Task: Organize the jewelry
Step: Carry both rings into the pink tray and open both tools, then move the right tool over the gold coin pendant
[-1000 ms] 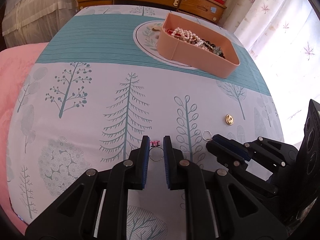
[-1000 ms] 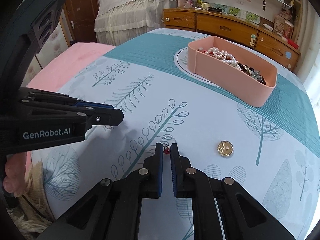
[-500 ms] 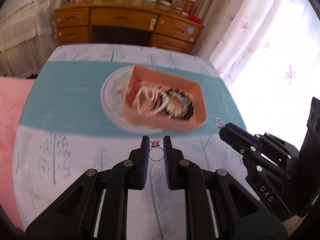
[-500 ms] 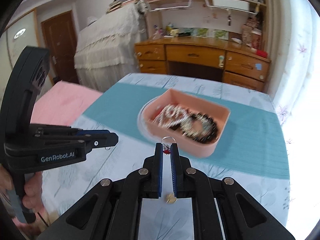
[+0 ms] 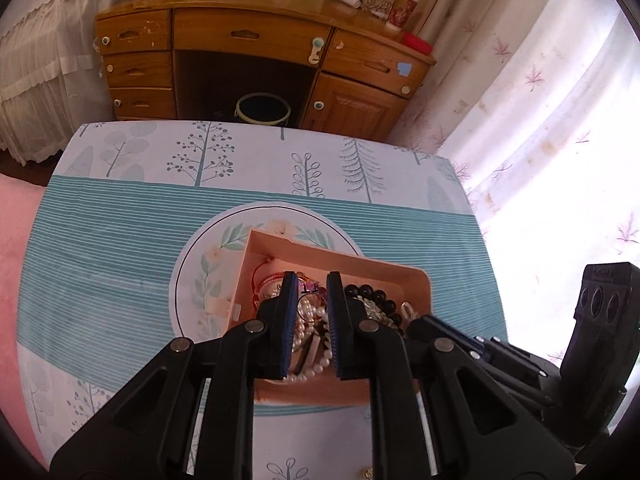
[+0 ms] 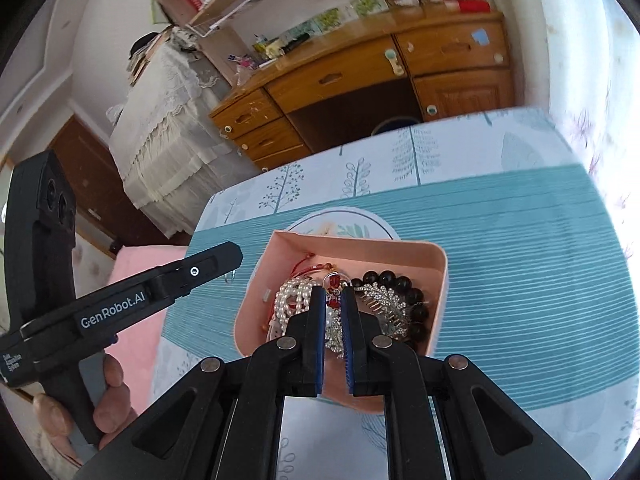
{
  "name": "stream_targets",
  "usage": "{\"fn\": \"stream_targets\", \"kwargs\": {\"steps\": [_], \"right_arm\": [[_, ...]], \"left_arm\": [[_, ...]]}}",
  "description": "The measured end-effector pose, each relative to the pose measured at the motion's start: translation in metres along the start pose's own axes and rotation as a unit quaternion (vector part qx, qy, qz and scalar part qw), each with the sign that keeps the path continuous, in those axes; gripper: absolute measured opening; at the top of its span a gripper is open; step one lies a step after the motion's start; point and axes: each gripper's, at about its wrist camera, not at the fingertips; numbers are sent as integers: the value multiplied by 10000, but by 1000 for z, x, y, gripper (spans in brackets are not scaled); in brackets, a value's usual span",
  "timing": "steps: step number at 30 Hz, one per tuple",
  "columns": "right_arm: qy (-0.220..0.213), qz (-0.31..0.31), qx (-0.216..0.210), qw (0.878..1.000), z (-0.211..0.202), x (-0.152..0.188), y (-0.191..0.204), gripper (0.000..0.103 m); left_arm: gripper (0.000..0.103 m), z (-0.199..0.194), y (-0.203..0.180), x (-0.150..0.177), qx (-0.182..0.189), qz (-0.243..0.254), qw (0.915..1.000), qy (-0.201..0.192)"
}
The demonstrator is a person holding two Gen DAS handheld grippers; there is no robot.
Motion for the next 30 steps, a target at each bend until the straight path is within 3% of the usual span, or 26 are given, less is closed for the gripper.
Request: {"fn": "stream_targets", "kwargs": {"steps": [2,5,7,9,18,30], "right_arm": [[216,186,-219,9994,16,-3,-8,9],[362,306,-281,9985,26,-1,-13,24],[323,298,-280,9986,28,4,-12,32],[281,326,-300,9986,26,7,-14,32],[46,-131,1,9999,-11,36,0,32],[118,-827,528,9951,-56,121,25,37]], "left_arm": [[12,11,1,1,-46,21,9999,137],[20,24,0,6,-74,32,9993,353],[37,26,0,11,-75,55,9993,374],[42,26,3,15,-84,28,9993,359],[42,0,6,44,-75,203,9992,343],[43,-64,-5,114,-231,809,9964,-58]]}}
Point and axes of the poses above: each gripper's, at about its wrist camera, not at the fingertips, and z roughly the way its jaws point, y to its left, x to its underside, and after that the axes turned 2 degrees about -z, right-handed
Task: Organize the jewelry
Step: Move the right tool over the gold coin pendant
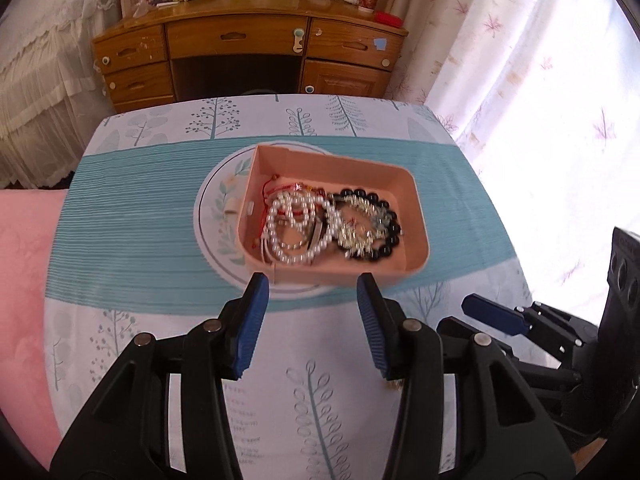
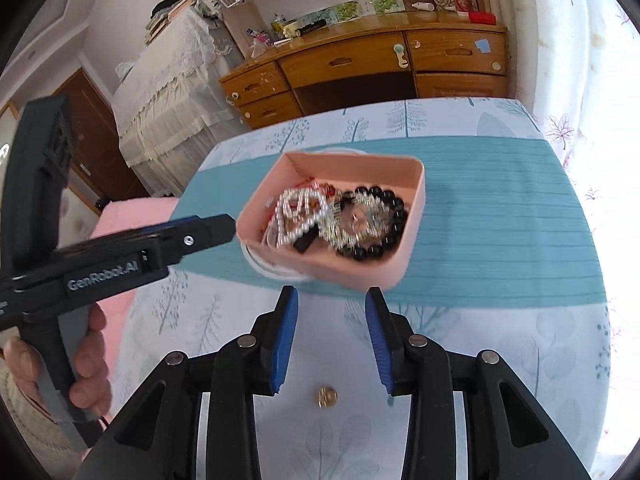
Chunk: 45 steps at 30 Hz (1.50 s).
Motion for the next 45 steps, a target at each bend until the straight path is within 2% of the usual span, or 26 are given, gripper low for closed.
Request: {"fn": "stream_targets", "kwargs": {"steps": [4,7,11,17,24,30,35,38,41,43,45], "right_arm": [[120,-107,196,9997,-2,32,2,46],[210,-283,412,9985,-3,56,6,46],[289,-488,465,9973,-3,75,9,46],[392,-1011,396,9933,2,80,18,46],[600,-2355,288,9696,20,85,29,46],[705,-3114,304,9472,42,94,33,46],[710,-3226,106,9438,55,88,29,41],[791,-3172,-106,9450,62,80,27,33],[798,-3223,-149,9432,65,75,28,30],[795,-3260,-154,9419,67,73,29,22],[798,-3274,-137,9414,68,71,30,19]], "left_arm": [[43,-13,-8,29,-140,279,9995,-75],[44,-18,-13,51,-169,433,9989,-74],[45,-17,-19,74,-185,570,9982,1],[45,-9,-22,89,-199,591,9980,136],[45,3,-10,91,-237,367,9986,285],[45,14,7,93,-259,61,9987,440],[45,20,12,92,-278,-6,9985,479],[45,23,12,92,-276,-41,9984,499],[45,26,13,92,-273,-71,9982,523],[45,27,13,92,-269,-83,9982,533],[45,28,13,92,-261,-92,9982,534]]}}
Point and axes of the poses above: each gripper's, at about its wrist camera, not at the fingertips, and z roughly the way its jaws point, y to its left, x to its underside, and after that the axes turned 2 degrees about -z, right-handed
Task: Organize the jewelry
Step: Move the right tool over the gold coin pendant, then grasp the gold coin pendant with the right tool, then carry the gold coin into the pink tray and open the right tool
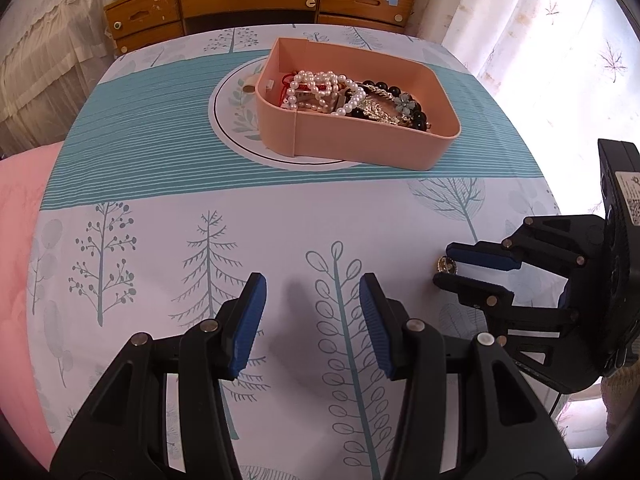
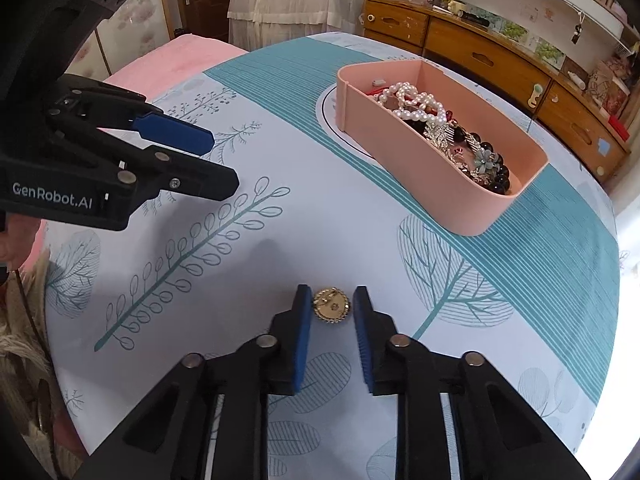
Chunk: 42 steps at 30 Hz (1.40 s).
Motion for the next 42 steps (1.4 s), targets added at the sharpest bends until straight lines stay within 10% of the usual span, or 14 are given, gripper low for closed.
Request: {"fn": "stream_targets", "kwargs": {"steps": [15,22,42], "right_arm": [[-272,568,86,9980,-18,4,2,19],[-581,1006,140,9931,-45,-10,-7,19],[-909,2926,889,9477,-55,-127,-105,19]], "left_arm": [[45,-11,-8,2,1,146,9998,-138],[69,-13,-4,-3,-35,16,9999,-146],[82,-16,21,-125,-431,-918,9897,-1011]]}}
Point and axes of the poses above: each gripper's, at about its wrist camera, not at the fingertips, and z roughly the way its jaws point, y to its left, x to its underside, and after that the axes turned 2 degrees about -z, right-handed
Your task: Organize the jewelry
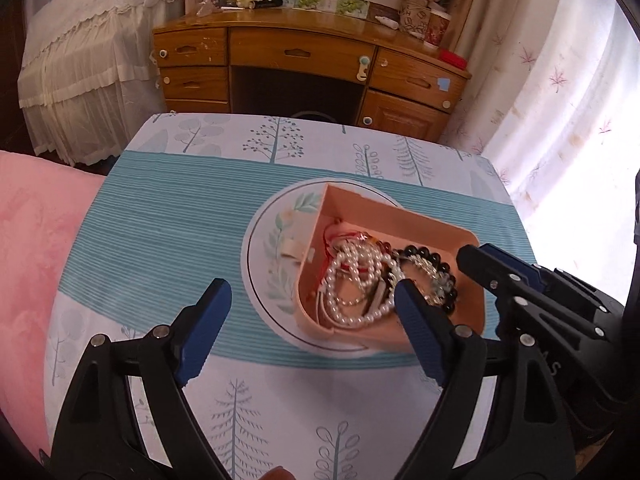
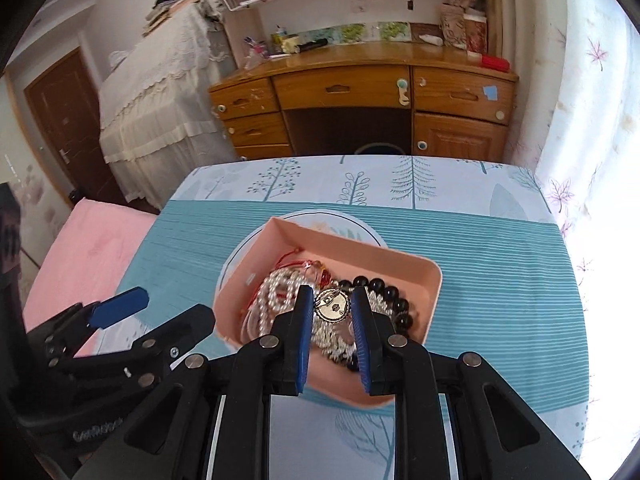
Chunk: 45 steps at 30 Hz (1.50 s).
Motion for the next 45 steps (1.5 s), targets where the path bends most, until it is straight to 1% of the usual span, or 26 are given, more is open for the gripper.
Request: {"fn": "stream_targets", "kwargs": {"steps": [2,5,6,7,9,15,20,23,27,29,33,36,39,42,45], "right_arm": [[107,45,142,9998,15,-9,2,19],[236,98,341,9991,30,-12,7,22],[284,128,395,9987,34,-12,8,27],[313,165,424,9985,37,-10,8,34],[319,241,460,9981,41,-8,8,40],[274,332,503,9978,32,0,10,40],[168,337,586,9976,3,14,12,41],[154,375,625,9972,-16,31,13,42],[159,523,628,9965,-43,59,10,50],[152,595,647,9960,-60,77,11,51],[170,661,705,9952,-97,114,17,59],[110,676,781,9946,-126,136,22,62],[17,740,789,9941,-154,150,26,66],[-106,744,791,9940,-180,162,34,67],[-218,675,881,9936,-203,171,45,67]], "left_arm": [[82,6,0,-3,-101,32,9999,-25],[82,9,6,-2,-127,-1,9999,10],[82,9,9,-2,-129,-14,9999,14],[82,9,11,-2,-122,-16,9999,6],[82,5,14,0,-134,16,9999,-41],[82,-18,15,8,-114,190,9995,-226],[82,-43,10,23,-54,362,9988,-318],[82,-59,4,37,-88,538,9980,-332],[82,-83,-4,62,-49,704,9969,-338],[82,-97,-8,77,-31,791,9963,-346],[82,-125,-14,104,33,916,9953,-325],[82,-147,-14,122,77,965,9947,-350],[82,-170,-12,140,101,944,9947,-395],[82,-189,-9,154,100,847,9953,-463],[82,-204,-6,160,27,797,9952,-575]]}}
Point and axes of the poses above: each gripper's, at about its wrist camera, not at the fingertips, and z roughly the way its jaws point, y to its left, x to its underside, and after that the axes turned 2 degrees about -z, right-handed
